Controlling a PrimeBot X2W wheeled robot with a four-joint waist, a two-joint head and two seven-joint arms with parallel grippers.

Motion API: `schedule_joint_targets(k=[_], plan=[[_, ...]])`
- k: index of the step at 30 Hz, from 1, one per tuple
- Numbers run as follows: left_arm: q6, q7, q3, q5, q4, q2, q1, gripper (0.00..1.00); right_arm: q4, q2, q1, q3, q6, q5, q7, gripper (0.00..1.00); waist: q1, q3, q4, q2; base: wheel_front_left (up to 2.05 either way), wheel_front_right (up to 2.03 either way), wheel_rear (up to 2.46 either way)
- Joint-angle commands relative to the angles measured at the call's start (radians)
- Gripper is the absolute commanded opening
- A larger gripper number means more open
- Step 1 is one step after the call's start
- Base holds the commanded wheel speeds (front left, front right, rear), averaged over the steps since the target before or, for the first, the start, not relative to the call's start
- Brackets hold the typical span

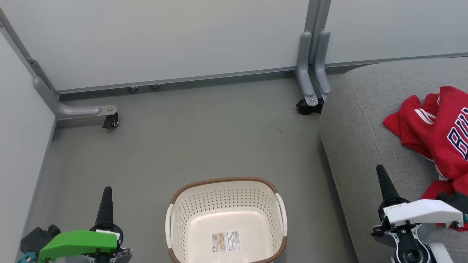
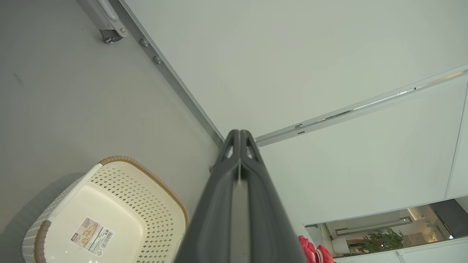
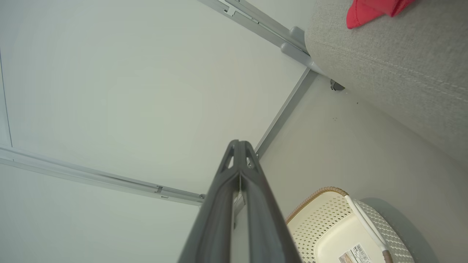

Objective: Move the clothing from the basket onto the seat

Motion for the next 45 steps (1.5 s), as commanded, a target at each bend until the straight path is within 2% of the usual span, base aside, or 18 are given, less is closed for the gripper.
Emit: schedule_joint_targets(k=[1, 45], plan=[[-0.002, 0.007, 0.007, -0.029, -0.010, 0.011, -0.030, 0.00, -0.004, 0.000, -0.026, -0.007, 0.000, 0.029, 0.008, 0.00, 0.0000, 0.001, -0.001, 0.0000, 0.00, 0.00, 0.00], [-0.003, 0.107, 0.057, -0.353, -0.021, 0.009, -0.073, 0.00, 0.015, 0.013, -0.055, -0.049, 0.000, 0.385, 0.105, 0.00, 0.0000, 0.019, -0.018, 0.0000, 0.00, 0.00, 0.00]])
